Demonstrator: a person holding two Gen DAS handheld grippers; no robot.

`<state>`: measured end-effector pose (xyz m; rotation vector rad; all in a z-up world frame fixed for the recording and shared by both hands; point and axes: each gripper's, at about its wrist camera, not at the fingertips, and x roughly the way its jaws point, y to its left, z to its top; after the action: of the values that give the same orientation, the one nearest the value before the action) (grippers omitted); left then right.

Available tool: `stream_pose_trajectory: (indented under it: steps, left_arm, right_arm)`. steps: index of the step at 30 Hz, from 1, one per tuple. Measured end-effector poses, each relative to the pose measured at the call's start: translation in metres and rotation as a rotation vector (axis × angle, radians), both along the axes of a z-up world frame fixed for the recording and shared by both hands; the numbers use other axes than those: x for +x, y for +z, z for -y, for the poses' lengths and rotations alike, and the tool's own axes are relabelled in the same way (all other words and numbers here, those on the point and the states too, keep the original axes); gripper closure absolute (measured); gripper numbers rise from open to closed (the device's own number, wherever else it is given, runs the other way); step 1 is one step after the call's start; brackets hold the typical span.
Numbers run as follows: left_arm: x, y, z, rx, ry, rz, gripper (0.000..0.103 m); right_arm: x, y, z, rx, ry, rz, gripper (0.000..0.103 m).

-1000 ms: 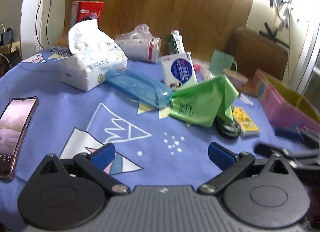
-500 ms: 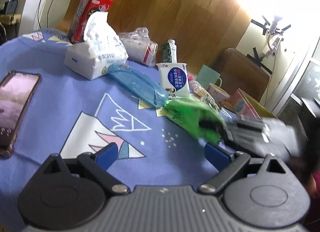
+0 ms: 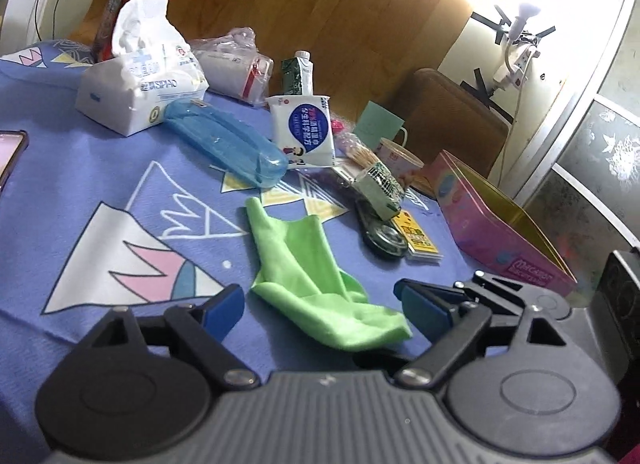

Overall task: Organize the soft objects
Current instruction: 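Close the left gripper on the green cloth and lift it, then carry the green cloth into the pink tin and open the left gripper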

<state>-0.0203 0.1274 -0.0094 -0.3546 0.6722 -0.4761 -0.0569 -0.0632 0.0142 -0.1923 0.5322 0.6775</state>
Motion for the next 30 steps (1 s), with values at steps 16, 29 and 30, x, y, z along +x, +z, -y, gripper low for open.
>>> stream_pose_trajectory:
  steps: [16,29,30]
  left_arm:
    - [0.042,-0.006,0.035,0.022,-0.077,-0.038,0.040]
    - [0.051,0.064,0.124,0.100,-0.235,0.119,0.057]
    - [0.053,0.074,0.141,0.113,-0.260,0.153,0.057]
  right_arm:
    - [0.033,-0.011,-0.010,0.043,0.031,-0.097,0.056]
    - [0.010,0.021,0.044,0.111,-0.131,0.135,0.092]
    - [0.009,0.026,0.054,0.109,-0.158,0.170,0.092]
